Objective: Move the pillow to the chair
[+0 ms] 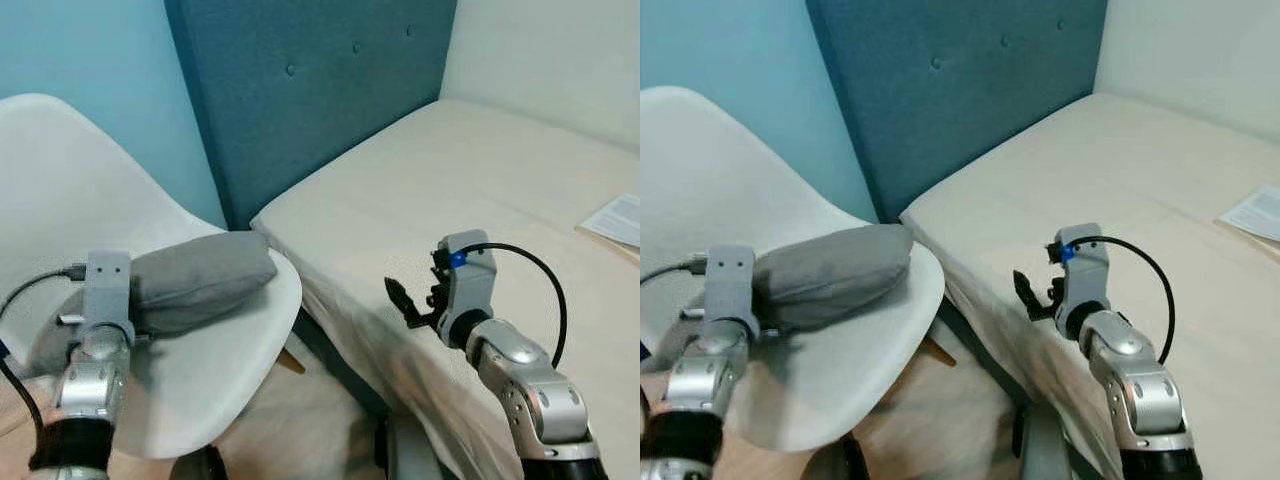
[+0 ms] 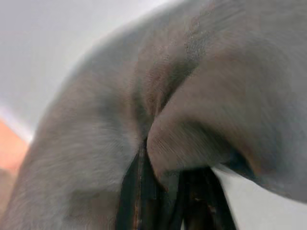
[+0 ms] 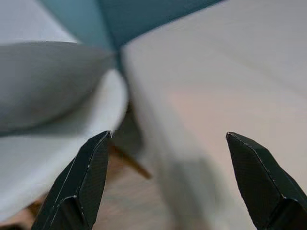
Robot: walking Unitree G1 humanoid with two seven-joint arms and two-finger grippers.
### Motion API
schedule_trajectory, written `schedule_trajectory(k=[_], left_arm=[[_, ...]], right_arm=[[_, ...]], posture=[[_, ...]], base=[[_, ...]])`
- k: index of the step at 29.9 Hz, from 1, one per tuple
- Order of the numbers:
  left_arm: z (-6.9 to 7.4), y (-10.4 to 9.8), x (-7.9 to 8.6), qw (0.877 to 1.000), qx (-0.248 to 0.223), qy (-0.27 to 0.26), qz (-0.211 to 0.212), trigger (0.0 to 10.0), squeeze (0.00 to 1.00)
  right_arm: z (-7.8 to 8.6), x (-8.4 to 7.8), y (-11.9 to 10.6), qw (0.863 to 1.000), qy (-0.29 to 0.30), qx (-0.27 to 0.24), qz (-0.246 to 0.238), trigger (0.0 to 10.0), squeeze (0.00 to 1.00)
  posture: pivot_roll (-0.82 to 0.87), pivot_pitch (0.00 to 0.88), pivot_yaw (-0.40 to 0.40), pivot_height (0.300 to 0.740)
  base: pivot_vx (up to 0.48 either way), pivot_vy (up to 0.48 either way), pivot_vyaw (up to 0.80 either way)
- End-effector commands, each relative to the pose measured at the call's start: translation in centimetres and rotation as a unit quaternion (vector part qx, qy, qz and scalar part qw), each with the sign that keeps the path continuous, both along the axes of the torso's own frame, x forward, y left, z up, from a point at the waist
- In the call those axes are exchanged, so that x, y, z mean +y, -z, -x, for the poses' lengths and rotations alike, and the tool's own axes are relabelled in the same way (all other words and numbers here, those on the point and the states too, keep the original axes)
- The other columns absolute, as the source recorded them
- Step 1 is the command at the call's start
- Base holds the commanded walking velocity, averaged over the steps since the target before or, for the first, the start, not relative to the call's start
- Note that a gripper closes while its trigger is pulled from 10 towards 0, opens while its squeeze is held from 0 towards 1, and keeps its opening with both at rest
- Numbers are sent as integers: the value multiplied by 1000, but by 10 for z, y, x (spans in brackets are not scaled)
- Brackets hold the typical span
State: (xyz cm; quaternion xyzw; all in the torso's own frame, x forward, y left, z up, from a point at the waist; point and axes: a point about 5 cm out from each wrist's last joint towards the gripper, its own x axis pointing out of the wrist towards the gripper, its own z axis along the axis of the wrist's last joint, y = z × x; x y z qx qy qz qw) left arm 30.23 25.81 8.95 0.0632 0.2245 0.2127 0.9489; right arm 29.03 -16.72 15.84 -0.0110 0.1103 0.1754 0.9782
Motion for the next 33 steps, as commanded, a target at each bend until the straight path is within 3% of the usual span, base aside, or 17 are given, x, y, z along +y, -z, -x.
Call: schedule_trajectory(k=[1,4,11,12,13,16,17,18,19,20,23,25,27,28,29,30,33], left_arm=[[5,3,-1,999,9,-3,31,10000,929],[5,5,-15,996,15,42,74,10000,1000],[3,-2,-22,991,29,99,83,10000,1000],[10,-14,-23,972,86,213,59,10000,1000],[10,-14,-23,972,86,213,59,10000,1000],[29,-28,-20,928,164,332,31,10000,1000],[29,-28,-20,928,164,332,31,10000,1000],[36,-32,-16,912,188,364,8,10000,1000],[36,-32,-16,912,188,364,8,10000,1000],[44,-34,-12,894,214,393,-11,10000,1000],[53,-38,-9,874,240,421,-34,10000,1000],[53,-46,-13,868,228,441,-32,10000,1000],[42,-70,-43,855,123,503,28,10000,1000],[42,-70,-43,855,123,503,28,10000,1000],[37,-81,-57,844,66,530,51,10000,298],[35,-91,-69,833,20,545,91,10000,0],[30,-105,-85,817,-53,555,148,10000,0]], right_arm=[[7,13,2,999,-48,15,-11,10000,0],[18,24,5,994,-109,28,1,10000,0],[18,23,7,994,-108,31,2,10000,0],[16,20,6,994,-104,30,2,10000,0],[16,20,6,994,-104,30,2,10000,0],[16,18,5,994,-100,31,-2,10000,0],[16,18,5,994,-100,31,-2,10000,0],[16,18,5,995,-99,32,-5,10000,0],[16,18,5,995,-99,32,-5,10000,0],[15,18,5,995,-97,34,-5,10000,0],[16,18,5,994,-98,37,-10,10000,0],[16,18,4,994,-100,34,-17,10000,0],[15,18,0,995,-96,16,-35,10000,0],[15,18,0,995,-96,16,-35,10000,0],[14,17,-1,995,-89,11,-47,10000,0],[13,15,-2,995,-82,8,-53,10000,0],[12,12,0,996,-71,2,-53,10000,0]], posture=[[-95,20,51,536],[-98,21,50,536],[-95,20,47,536],[-94,16,46,536],[-94,16,46,536],[-91,14,44,536],[-91,14,44,536],[-89,14,42,536],[-89,14,42,536],[-89,14,42,536],[-91,10,42,536],[-92,8,43,536],[-94,8,44,536],[-94,8,44,536],[-93,8,44,541],[-94,8,44,546],[-97,9,45,556]], base=[[0,0,0],[0,0,0],[0,0,0],[0,0,0],[0,0,0],[0,0,0],[0,0,0],[0,0,0],[0,0,0],[0,0,0],[0,0,0],[0,0,0],[0,0,0],[0,0,0],[0,0,0],[0,0,0],[0,0,0]])
